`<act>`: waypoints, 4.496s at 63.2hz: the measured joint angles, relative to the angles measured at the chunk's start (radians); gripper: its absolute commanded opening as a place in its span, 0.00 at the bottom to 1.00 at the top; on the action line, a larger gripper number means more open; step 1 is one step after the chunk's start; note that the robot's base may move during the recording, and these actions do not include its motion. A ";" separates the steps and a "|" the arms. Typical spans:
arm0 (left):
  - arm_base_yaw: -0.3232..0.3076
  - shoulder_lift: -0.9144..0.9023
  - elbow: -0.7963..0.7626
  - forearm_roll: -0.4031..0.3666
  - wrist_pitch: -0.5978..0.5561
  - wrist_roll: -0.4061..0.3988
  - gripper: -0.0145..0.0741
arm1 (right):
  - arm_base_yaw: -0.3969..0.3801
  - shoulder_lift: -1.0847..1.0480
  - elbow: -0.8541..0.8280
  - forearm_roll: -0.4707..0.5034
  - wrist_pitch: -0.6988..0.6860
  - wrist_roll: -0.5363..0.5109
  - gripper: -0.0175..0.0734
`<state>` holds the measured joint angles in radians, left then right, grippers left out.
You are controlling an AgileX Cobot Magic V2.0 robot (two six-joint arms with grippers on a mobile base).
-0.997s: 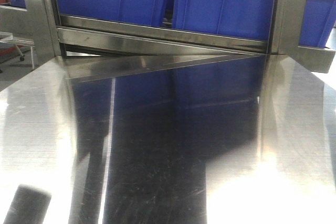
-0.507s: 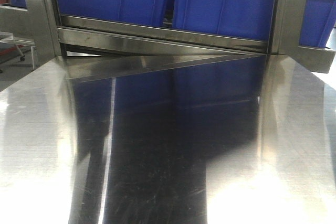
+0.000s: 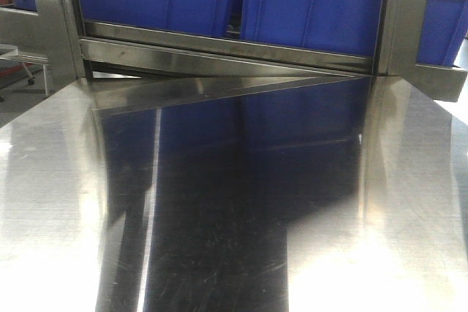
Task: Pick and sort blue part to right shelf
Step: 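Raise both held bottles clear of the table, then drive the base through the aisle carrying both bottles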
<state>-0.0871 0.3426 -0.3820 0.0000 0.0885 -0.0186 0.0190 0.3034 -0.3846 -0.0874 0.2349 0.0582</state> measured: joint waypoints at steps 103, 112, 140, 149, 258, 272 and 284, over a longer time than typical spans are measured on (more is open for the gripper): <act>0.000 0.000 0.002 0.000 0.001 0.000 0.60 | 0.000 0.000 0.000 0.000 0.000 0.000 0.63; 0.000 0.000 0.002 0.000 0.001 0.000 0.60 | 0.000 0.000 0.000 0.000 0.000 0.000 0.63; 0.000 -0.002 0.002 0.000 0.001 0.000 0.60 | 0.000 0.000 0.000 0.000 0.000 0.000 0.63; 0.000 -0.002 0.002 0.000 0.001 0.000 0.60 | 0.000 0.000 0.000 0.000 0.000 0.000 0.63; 0.000 -0.002 0.004 0.000 0.001 0.000 0.60 | 0.000 -0.004 0.000 0.000 0.000 0.000 0.63; 0.000 -0.002 0.004 0.000 0.001 0.000 0.60 | 0.000 -0.004 0.000 0.000 0.000 0.000 0.63; 0.000 -0.002 0.004 0.000 0.001 0.000 0.60 | 0.000 -0.004 0.000 -0.001 0.000 0.000 0.63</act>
<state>-0.0871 0.3410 -0.3782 0.0000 0.0893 -0.0186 0.0190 0.2992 -0.3846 -0.0881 0.2349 0.0582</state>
